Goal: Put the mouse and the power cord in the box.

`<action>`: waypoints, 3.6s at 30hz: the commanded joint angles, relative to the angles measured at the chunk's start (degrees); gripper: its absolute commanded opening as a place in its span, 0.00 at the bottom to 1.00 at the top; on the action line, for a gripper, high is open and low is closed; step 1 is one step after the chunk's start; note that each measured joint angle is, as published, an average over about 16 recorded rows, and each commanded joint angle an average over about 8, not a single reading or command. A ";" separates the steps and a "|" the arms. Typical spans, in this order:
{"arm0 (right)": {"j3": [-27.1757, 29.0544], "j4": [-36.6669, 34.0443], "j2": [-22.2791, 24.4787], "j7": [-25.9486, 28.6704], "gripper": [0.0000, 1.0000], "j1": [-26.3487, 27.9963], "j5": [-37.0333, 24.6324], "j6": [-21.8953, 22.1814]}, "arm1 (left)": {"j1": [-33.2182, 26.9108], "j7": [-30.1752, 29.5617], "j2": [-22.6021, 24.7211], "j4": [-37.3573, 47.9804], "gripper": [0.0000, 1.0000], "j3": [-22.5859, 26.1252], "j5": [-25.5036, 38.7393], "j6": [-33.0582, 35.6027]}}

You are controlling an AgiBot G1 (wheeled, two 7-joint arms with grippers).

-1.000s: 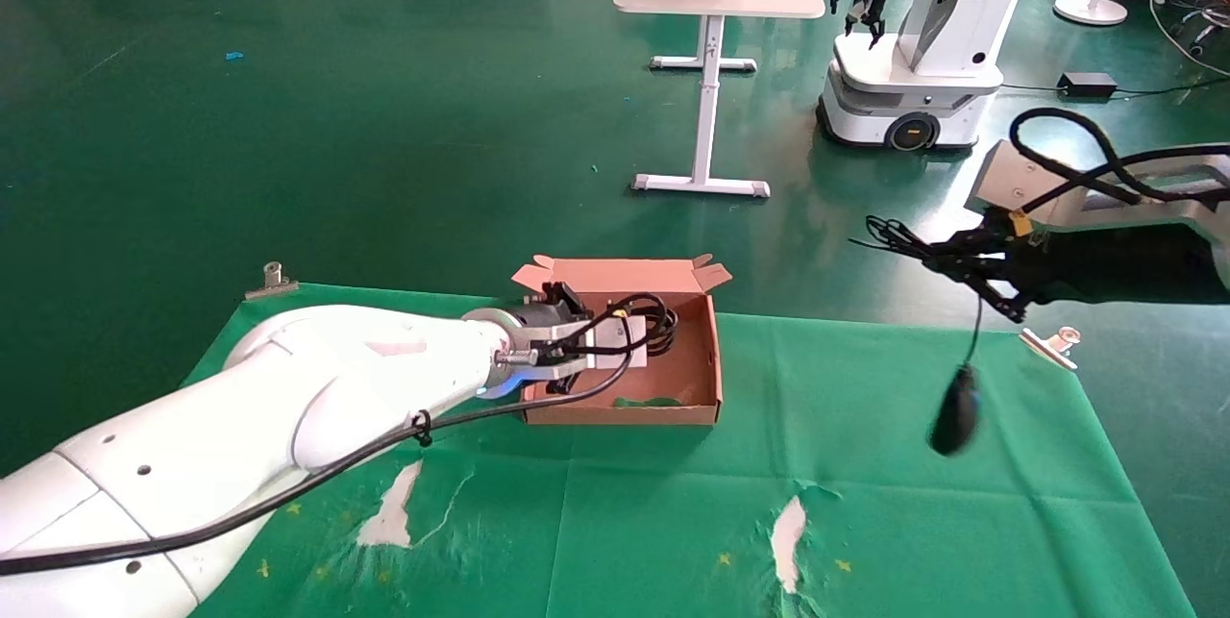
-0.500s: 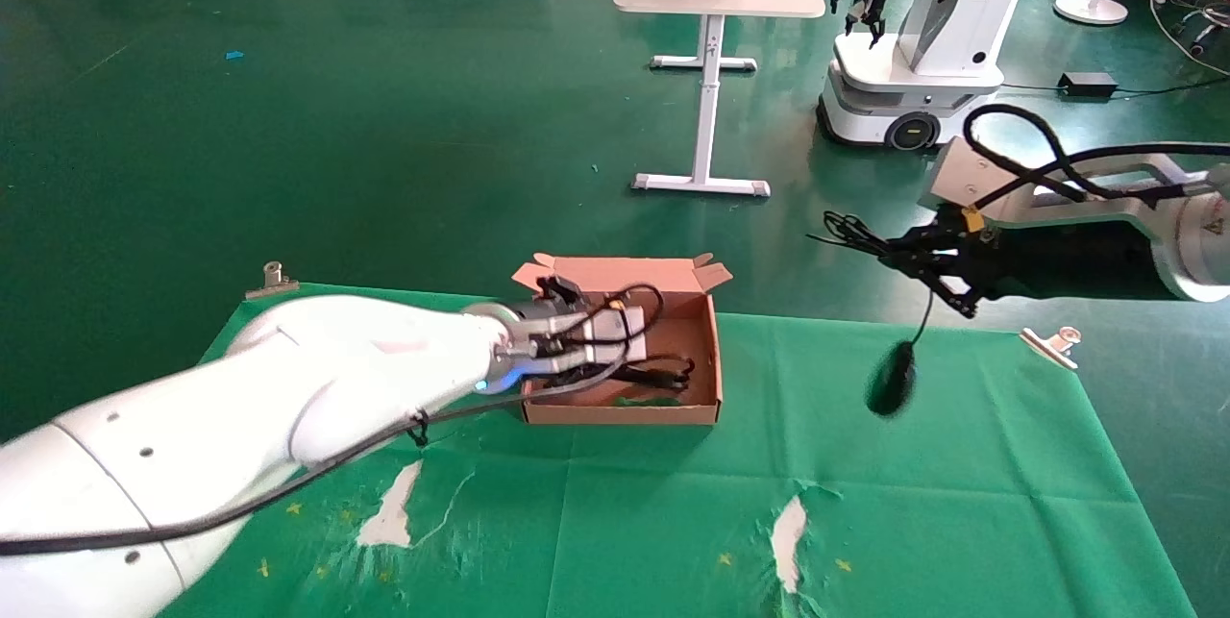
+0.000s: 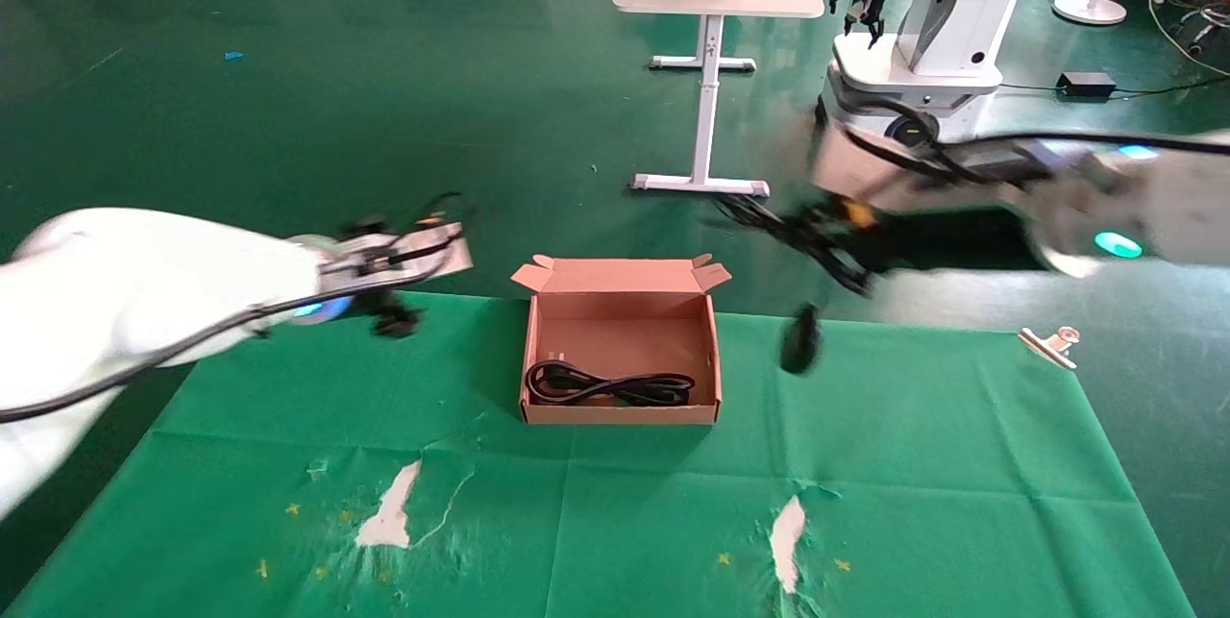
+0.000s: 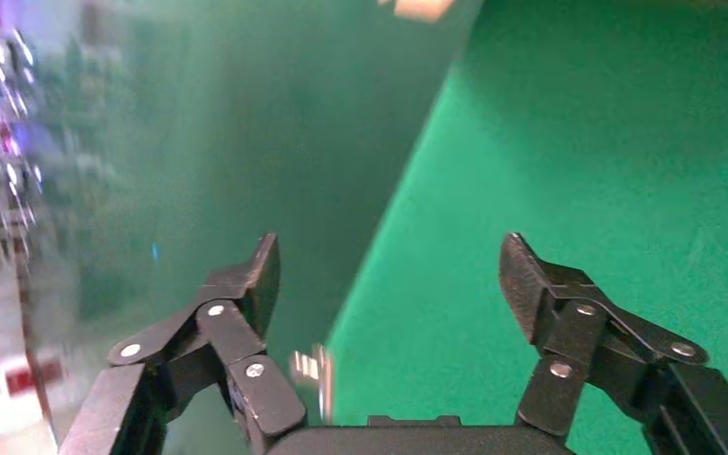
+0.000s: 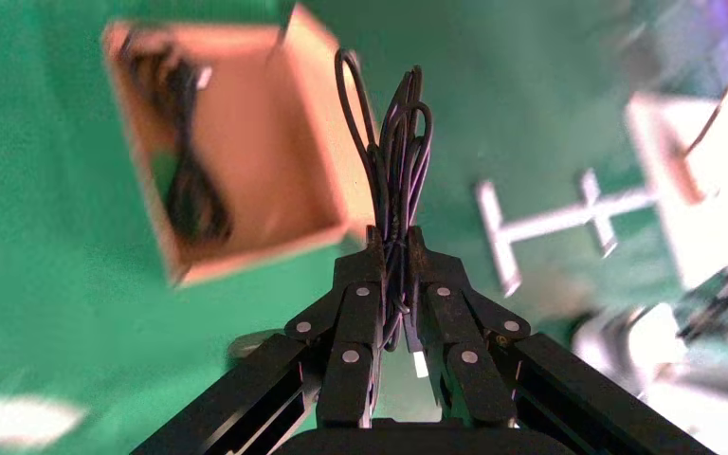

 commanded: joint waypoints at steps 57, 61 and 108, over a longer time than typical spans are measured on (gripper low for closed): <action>-34.12 -25.19 -21.99 -9.28 1.00 0.28 5.04 30.52 | 1.61 -19.20 -10.75 -22.23 1.00 2.71 15.92 10.19; -33.94 -25.14 -21.97 -9.38 1.00 0.29 5.04 30.38 | 1.61 -19.18 -10.74 -22.20 1.00 2.70 15.89 10.17; -0.05 0.82 7.24 -8.07 1.00 -23.35 46.32 -3.17 | 7.04 -12.45 -14.33 -24.74 1.00 -6.58 2.34 15.49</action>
